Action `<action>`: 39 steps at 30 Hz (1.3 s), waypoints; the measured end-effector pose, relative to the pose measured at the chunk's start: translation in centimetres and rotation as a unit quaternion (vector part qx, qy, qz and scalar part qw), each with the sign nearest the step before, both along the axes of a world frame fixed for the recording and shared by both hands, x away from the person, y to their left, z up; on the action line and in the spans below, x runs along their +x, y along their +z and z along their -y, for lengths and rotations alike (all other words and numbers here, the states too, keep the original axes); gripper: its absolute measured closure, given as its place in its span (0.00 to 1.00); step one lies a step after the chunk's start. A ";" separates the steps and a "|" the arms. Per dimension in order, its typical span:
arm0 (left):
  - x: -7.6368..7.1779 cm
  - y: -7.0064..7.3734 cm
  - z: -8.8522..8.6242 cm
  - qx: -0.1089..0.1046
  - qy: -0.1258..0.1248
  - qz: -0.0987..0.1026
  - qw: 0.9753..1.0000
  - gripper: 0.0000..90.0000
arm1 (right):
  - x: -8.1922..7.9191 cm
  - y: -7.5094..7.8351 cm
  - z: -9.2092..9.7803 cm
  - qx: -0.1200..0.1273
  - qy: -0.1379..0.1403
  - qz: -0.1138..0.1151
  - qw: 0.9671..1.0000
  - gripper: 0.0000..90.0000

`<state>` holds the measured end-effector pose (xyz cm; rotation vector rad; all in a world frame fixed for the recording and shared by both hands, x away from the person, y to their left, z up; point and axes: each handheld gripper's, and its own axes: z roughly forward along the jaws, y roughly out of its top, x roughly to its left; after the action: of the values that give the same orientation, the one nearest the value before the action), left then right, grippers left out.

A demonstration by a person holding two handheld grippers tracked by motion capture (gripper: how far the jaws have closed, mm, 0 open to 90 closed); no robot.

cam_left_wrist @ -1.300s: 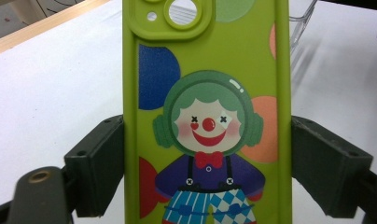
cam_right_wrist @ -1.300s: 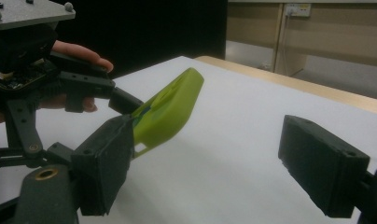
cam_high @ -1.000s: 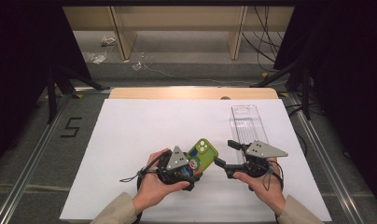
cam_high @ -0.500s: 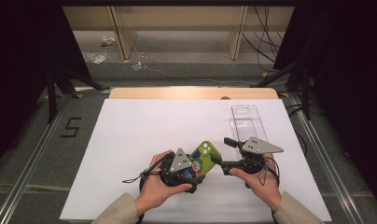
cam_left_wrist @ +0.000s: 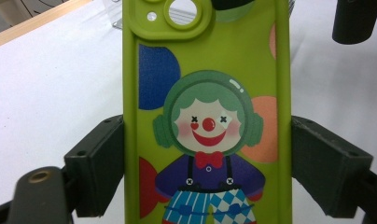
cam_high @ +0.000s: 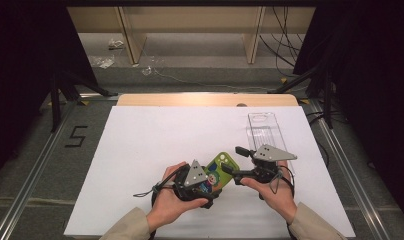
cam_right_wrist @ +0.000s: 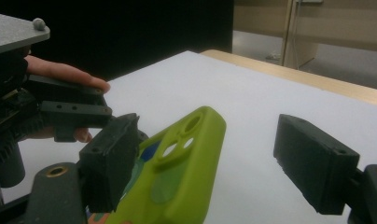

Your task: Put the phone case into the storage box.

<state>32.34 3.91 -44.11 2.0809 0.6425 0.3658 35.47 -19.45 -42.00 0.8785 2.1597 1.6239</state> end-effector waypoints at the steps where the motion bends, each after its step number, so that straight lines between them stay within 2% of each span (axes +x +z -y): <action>1: 0.0 0.0 0.0 0.000 -0.001 0.001 1.000 0.18 | 0.0 0.0 0.0 -0.002 0.000 -0.002 1.000 0.26; 16: 0.1 -0.1 0.3 0.002 0.003 0.004 1.000 0.18 | 0.9 -0.3 -0.7 -0.003 -0.001 -0.024 1.000 0.31; 29: 0.2 -0.2 0.5 0.001 0.006 0.005 1.000 0.18 | 1.4 -0.3 -1.3 0.003 -0.005 -0.031 1.000 0.39; 39: 0.3 -0.2 0.4 0.001 0.007 0.007 1.000 0.18 | 1.7 -0.5 -1.7 0.003 -0.005 -0.045 0.999 0.43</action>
<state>32.59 3.52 -44.29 2.0745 0.6492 0.3887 37.15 -17.70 -42.49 0.9814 2.2074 1.6146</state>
